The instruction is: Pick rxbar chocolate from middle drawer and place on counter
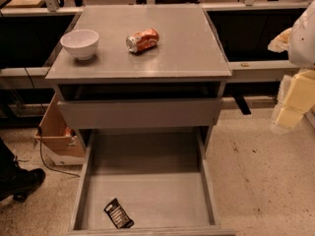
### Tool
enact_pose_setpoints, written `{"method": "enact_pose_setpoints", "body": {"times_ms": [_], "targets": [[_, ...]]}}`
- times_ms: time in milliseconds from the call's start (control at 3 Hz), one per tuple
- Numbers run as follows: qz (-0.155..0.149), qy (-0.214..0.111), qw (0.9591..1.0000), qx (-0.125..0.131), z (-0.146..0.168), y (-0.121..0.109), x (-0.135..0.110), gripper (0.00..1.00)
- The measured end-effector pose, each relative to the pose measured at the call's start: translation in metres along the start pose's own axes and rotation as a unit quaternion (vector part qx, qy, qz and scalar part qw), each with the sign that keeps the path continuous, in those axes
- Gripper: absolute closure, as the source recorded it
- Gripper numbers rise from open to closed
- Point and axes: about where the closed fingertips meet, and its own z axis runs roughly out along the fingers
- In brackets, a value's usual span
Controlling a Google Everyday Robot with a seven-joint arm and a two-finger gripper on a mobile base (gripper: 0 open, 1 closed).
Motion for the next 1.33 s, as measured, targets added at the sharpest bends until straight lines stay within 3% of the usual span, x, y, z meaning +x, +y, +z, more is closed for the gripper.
{"method": "enact_pose_setpoints", "body": {"times_ms": [333,667,1000,1333], "targets": [[0.001,-0.002,1.0,-0.001,0.002,0.002,-0.001,0.0],[0.016,-0.032,0.9993,-0.012,0.026,0.026,-0.008,0.0],[0.034,-0.083,0.9953,-0.036,0.073,0.061,-0.037,0.0],[0.035,-0.138,0.9869,-0.075,0.139,0.104,-0.075,0.0]]}}
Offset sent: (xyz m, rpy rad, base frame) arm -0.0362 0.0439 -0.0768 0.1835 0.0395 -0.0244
